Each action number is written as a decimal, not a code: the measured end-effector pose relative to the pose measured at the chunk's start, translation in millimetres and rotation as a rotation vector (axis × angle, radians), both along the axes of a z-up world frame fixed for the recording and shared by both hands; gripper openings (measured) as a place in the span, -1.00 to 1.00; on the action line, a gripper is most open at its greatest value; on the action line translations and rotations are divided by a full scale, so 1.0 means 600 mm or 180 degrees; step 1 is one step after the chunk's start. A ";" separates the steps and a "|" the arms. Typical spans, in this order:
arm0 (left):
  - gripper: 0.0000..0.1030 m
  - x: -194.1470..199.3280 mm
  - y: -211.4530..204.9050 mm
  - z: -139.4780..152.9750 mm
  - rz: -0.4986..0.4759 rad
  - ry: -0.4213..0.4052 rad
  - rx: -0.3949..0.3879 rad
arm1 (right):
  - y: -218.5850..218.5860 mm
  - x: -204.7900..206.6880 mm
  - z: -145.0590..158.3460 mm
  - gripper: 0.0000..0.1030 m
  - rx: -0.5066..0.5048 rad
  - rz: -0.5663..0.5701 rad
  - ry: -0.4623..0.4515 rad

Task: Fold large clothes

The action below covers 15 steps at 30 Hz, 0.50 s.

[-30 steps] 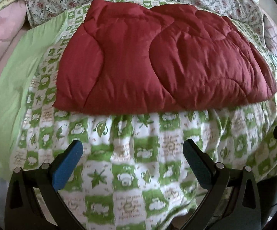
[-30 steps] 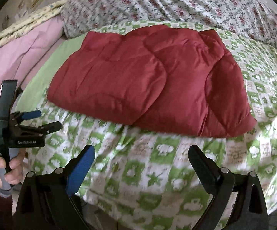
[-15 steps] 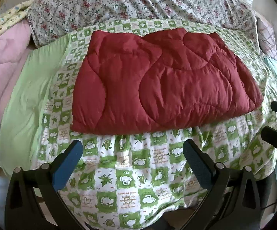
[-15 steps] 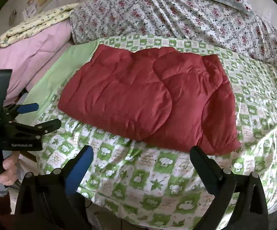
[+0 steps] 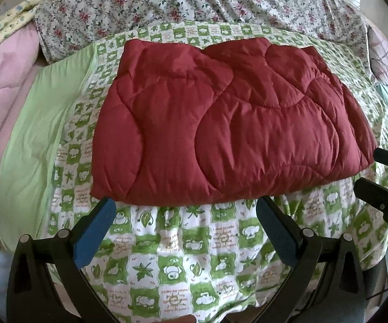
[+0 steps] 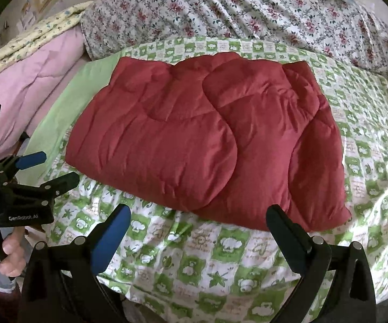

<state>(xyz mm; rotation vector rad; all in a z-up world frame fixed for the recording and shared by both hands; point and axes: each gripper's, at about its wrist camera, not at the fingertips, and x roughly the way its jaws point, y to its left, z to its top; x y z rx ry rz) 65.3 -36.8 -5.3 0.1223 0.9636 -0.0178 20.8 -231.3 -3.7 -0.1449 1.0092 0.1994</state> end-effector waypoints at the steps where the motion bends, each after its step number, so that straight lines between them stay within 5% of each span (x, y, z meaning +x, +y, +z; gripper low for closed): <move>1: 1.00 0.002 0.000 0.000 0.0002 -0.0003 0.0004 | 0.001 0.002 0.000 0.97 0.0001 0.0002 -0.0002; 15: 1.00 0.025 0.003 -0.003 0.0011 0.0010 -0.0001 | 0.008 0.035 0.007 0.97 0.0003 0.0048 -0.0021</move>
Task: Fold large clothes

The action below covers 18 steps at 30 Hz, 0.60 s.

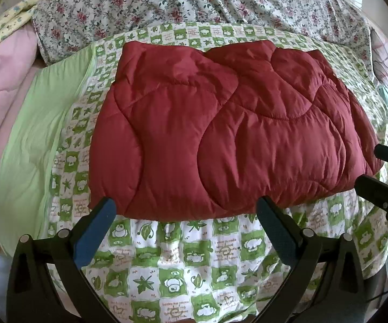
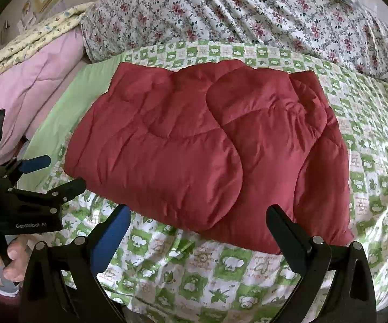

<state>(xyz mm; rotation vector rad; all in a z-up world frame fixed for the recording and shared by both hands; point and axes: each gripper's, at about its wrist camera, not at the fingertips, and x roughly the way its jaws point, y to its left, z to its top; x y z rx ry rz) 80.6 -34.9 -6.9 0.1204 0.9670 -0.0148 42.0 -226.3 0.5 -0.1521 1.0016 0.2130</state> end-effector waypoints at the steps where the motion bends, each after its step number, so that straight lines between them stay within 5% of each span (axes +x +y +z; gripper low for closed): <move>1: 1.00 0.000 0.000 0.000 -0.0001 0.0001 0.0000 | 0.001 0.002 0.001 0.97 -0.0001 0.0003 -0.0003; 18: 1.00 0.021 -0.004 0.000 -0.0029 -0.0007 0.0015 | 0.004 0.014 0.003 0.97 -0.0026 0.0026 -0.0018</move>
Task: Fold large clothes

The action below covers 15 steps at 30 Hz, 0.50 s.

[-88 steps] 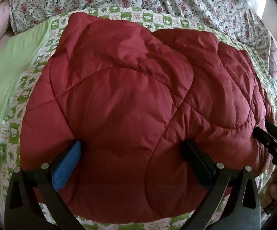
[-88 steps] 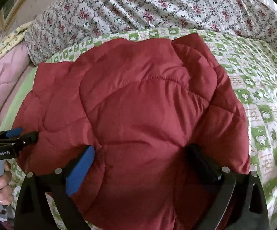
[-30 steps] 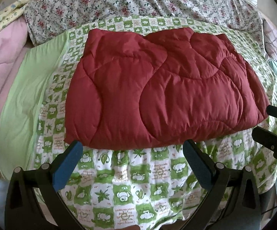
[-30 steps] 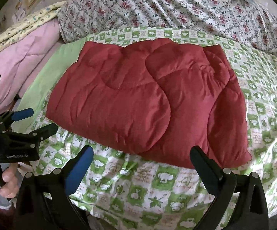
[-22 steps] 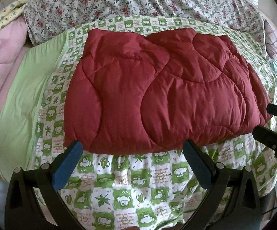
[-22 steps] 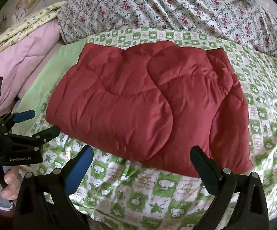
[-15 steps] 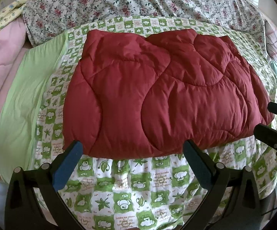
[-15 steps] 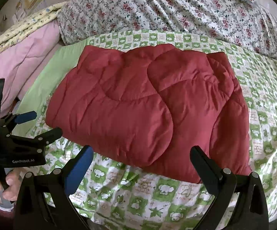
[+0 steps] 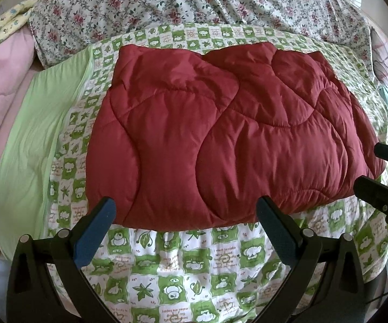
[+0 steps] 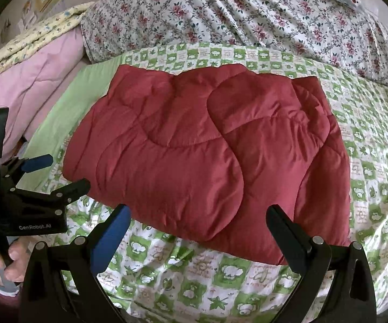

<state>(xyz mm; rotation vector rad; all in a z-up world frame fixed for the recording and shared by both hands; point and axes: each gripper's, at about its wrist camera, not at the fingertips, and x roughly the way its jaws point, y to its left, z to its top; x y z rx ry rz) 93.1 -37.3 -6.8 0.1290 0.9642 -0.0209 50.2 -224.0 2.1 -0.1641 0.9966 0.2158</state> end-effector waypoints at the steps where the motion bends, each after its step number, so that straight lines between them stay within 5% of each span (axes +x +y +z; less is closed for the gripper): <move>1: 1.00 0.000 0.000 0.000 0.0001 0.0000 0.0000 | 0.000 0.000 0.000 0.97 0.0000 -0.0002 -0.0001; 15: 1.00 0.002 0.002 0.005 0.0022 -0.0040 0.0028 | 0.003 0.004 0.008 0.97 0.0015 0.0024 -0.0046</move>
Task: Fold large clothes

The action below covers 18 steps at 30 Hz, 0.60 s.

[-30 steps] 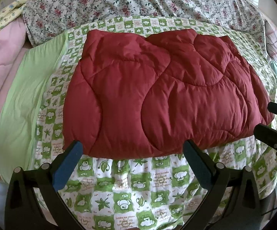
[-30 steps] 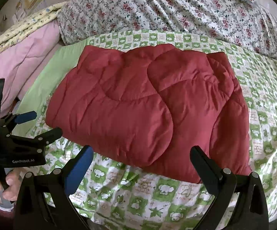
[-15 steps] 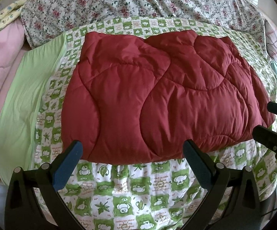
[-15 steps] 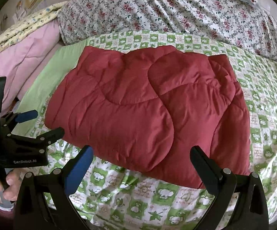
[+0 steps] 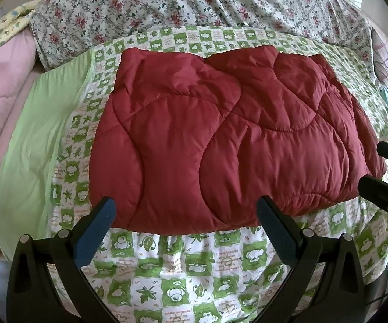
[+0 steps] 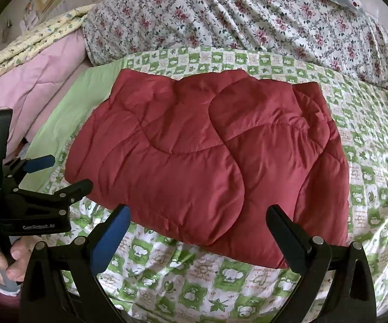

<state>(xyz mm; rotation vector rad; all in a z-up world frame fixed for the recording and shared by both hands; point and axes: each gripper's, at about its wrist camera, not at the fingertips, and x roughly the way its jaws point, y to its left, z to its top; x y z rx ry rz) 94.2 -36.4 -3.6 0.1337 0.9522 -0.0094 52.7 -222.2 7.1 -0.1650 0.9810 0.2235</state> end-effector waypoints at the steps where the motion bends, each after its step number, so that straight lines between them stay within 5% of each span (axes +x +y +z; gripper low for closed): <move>1: 1.00 0.000 0.000 0.000 0.0000 -0.0003 0.0001 | 0.000 0.000 0.001 0.97 0.0001 0.0003 -0.0003; 18: 1.00 0.000 0.000 0.006 0.0003 -0.0045 0.0013 | 0.002 0.002 0.005 0.97 -0.0002 0.0013 -0.0014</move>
